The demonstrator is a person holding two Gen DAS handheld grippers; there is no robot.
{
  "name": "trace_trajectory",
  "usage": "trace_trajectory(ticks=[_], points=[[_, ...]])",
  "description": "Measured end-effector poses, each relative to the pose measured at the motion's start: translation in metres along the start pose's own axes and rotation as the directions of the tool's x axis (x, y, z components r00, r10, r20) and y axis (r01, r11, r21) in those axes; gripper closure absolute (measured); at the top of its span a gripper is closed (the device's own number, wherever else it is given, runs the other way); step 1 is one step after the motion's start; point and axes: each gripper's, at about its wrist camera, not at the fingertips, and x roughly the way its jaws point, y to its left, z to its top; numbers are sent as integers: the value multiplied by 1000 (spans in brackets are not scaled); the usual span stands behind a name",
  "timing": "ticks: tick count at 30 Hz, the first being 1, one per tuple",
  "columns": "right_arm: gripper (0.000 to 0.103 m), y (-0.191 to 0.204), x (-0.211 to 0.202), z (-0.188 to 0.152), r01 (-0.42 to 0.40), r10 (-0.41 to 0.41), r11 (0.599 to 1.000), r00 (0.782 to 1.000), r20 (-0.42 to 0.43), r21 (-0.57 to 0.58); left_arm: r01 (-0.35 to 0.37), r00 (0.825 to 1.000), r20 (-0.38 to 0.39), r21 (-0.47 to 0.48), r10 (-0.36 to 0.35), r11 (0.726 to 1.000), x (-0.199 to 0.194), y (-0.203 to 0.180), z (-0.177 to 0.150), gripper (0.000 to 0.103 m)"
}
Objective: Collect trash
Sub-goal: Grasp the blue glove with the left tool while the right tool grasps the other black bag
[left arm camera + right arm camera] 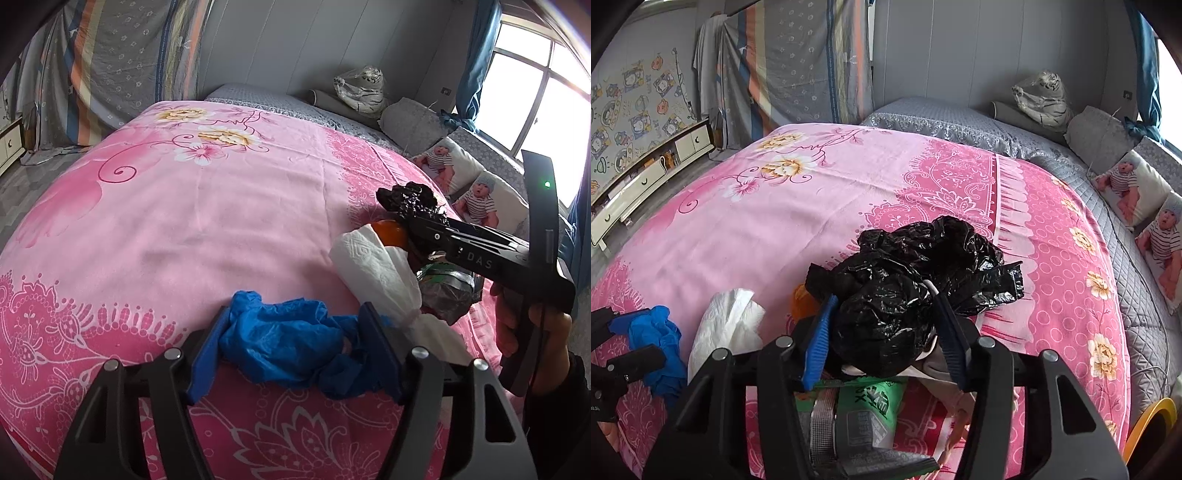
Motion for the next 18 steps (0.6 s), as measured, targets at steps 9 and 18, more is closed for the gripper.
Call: trace_trajectory(ticks=[9, 18], points=[[76, -2, 1, -2, -6, 6, 1000, 1000, -10, 15, -16, 1000, -10, 0, 16, 1000, 3, -4, 1, 62], [87, 0, -11, -1, -15, 15, 1000, 999, 29, 1, -27, 1000, -4, 5, 27, 1000, -5, -8, 1, 80]])
